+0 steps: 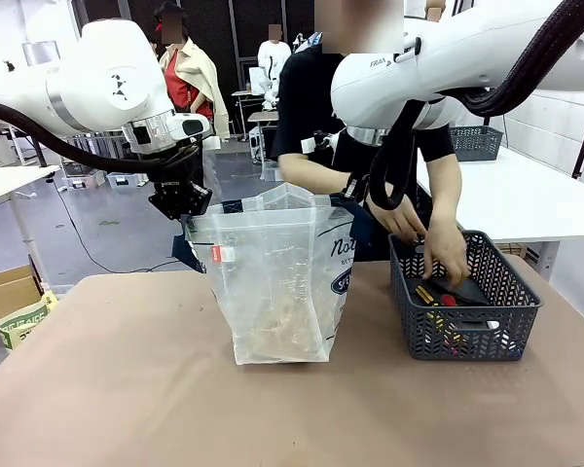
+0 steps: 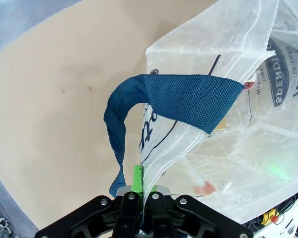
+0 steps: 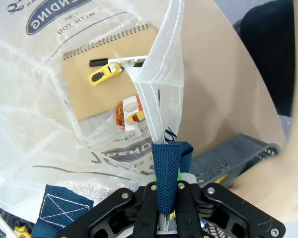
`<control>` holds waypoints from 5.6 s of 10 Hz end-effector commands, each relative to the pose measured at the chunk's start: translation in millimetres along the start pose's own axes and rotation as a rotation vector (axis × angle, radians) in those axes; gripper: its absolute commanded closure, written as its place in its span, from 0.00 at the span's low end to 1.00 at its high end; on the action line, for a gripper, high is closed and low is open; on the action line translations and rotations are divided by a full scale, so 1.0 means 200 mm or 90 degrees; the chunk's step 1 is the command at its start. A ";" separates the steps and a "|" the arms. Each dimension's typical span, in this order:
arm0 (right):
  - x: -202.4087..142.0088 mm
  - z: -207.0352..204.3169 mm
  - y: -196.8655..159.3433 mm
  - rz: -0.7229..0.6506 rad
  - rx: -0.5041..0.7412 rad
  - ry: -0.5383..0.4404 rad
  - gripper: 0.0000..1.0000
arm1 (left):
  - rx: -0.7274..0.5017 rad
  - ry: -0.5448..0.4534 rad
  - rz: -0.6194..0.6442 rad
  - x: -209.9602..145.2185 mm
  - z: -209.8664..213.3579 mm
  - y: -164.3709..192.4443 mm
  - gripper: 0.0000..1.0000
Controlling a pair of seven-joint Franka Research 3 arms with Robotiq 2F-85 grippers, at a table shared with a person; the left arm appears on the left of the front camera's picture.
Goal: Transfer purchased items from the store into the shopping bag.
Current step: Move the Reusable shopping bag to the right side of the table.
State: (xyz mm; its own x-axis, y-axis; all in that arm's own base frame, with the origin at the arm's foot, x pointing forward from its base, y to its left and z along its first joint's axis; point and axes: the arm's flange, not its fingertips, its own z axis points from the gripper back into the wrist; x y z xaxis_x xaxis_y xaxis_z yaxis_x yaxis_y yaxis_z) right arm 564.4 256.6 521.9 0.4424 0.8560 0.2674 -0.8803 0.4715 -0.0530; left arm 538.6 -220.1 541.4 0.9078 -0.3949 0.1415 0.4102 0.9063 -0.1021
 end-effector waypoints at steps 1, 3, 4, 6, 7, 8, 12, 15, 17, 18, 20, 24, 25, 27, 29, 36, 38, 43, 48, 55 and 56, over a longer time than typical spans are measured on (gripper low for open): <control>0.00 0.00 0.00 -0.001 -0.001 0.000 1.00 | 0.006 -0.004 0.007 0.00 0.01 0.01 1.00; 0.00 0.00 0.00 -0.001 -0.001 0.000 1.00 | 0.006 -0.004 0.007 0.00 0.01 0.01 1.00; 0.00 0.00 0.00 -0.001 -0.001 0.000 1.00 | 0.006 -0.004 0.007 0.00 0.01 0.01 1.00; 0.00 0.00 0.00 -0.001 -0.001 0.000 1.00 | 0.006 -0.004 0.007 0.00 0.01 0.01 1.00; 0.00 0.00 0.00 -0.001 -0.001 0.000 1.00 | 0.006 -0.004 0.007 0.00 0.01 0.01 1.00; 0.00 0.00 0.00 -0.001 -0.001 0.000 1.00 | 0.006 -0.004 0.007 0.00 0.01 0.01 1.00; 0.00 0.00 0.00 -0.001 -0.001 0.000 1.00 | 0.006 -0.004 0.007 0.00 0.01 0.01 1.00; 0.00 0.00 0.00 -0.001 -0.001 0.000 1.00 | 0.006 -0.004 0.007 0.00 0.01 0.01 1.00; 0.00 0.00 0.00 -0.001 -0.001 0.000 1.00 | 0.006 -0.004 0.007 0.00 0.01 0.01 1.00; 0.00 0.00 0.00 -0.001 -0.001 0.000 1.00 | 0.006 -0.004 0.007 0.00 0.01 0.01 1.00; 0.00 0.00 0.00 -0.001 -0.001 0.000 1.00 | 0.006 -0.004 0.007 0.00 0.01 0.01 1.00; 0.00 0.00 0.00 -0.001 -0.001 0.000 1.00 | 0.006 -0.004 0.007 0.00 0.01 0.01 1.00; 0.00 0.00 0.00 -0.001 -0.001 0.000 1.00 | 0.006 -0.004 0.007 0.00 0.01 0.01 1.00; 0.00 0.00 0.00 -0.001 -0.001 0.000 1.00 | 0.006 -0.004 0.007 0.00 0.01 0.01 1.00; 0.00 0.00 0.00 -0.001 -0.001 0.000 1.00 | 0.006 -0.004 0.007 0.00 0.01 0.01 1.00; 0.00 0.00 0.00 -0.001 -0.001 0.000 1.00 | 0.006 -0.004 0.007 0.00 0.01 0.01 1.00; 0.00 0.00 0.00 -0.001 -0.001 0.000 1.00 | 0.006 -0.004 0.007 0.00 0.01 0.01 1.00; 0.00 0.00 0.00 -0.001 -0.001 0.000 1.00 | 0.006 -0.004 0.007 0.00 0.01 0.01 1.00; 0.00 0.00 0.00 -0.001 -0.001 0.000 1.00 | 0.006 -0.004 0.007 0.00 0.01 0.01 1.00; 0.00 0.00 0.00 -0.001 -0.001 0.000 1.00 | 0.006 -0.004 0.007 0.00 0.01 0.01 1.00; 0.00 0.00 0.00 -0.001 -0.001 0.000 1.00 | 0.006 -0.004 0.007 0.00 0.01 0.01 1.00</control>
State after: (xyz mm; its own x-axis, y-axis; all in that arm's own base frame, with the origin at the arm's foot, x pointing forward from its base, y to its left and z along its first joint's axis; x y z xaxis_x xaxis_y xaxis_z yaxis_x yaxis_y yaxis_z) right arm 564.3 256.8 521.9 0.4422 0.8561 0.2674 -0.8804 0.4713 -0.0530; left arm 538.8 -220.2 541.0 0.9078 -0.3950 0.1409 0.4102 0.9063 -0.1023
